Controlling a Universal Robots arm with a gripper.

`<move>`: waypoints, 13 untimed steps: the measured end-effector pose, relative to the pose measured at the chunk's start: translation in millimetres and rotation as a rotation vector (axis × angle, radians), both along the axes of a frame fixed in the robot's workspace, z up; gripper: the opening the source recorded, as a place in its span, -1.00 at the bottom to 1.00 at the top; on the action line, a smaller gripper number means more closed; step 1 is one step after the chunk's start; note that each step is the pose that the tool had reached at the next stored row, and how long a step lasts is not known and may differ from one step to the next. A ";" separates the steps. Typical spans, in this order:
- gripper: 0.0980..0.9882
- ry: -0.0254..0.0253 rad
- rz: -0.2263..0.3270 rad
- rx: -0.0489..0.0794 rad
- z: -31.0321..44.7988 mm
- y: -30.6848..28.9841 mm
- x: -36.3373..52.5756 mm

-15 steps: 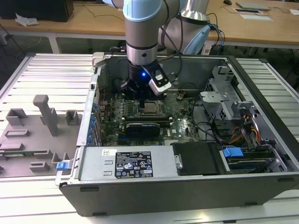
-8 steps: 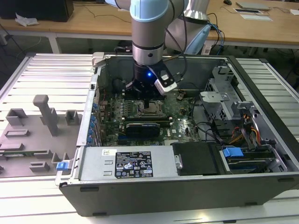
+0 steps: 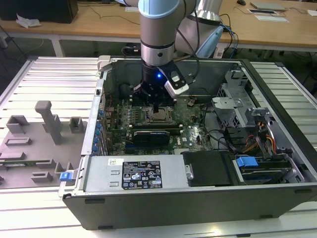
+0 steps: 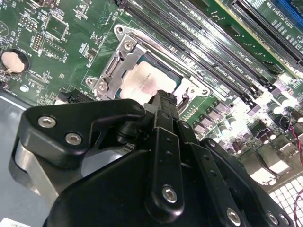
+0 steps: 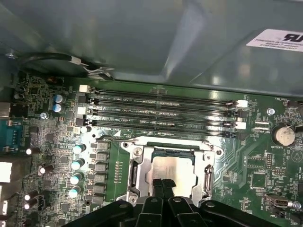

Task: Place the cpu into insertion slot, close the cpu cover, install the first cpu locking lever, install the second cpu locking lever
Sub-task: 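Close the cpu cover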

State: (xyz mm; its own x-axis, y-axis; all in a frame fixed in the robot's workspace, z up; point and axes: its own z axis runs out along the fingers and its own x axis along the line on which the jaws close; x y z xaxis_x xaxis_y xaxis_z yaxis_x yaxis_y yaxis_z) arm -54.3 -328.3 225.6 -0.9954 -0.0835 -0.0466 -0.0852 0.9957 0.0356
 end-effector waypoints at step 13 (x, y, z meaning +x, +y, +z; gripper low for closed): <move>-0.98 0.0005 0.000 0.000 11.6 0.0 3.4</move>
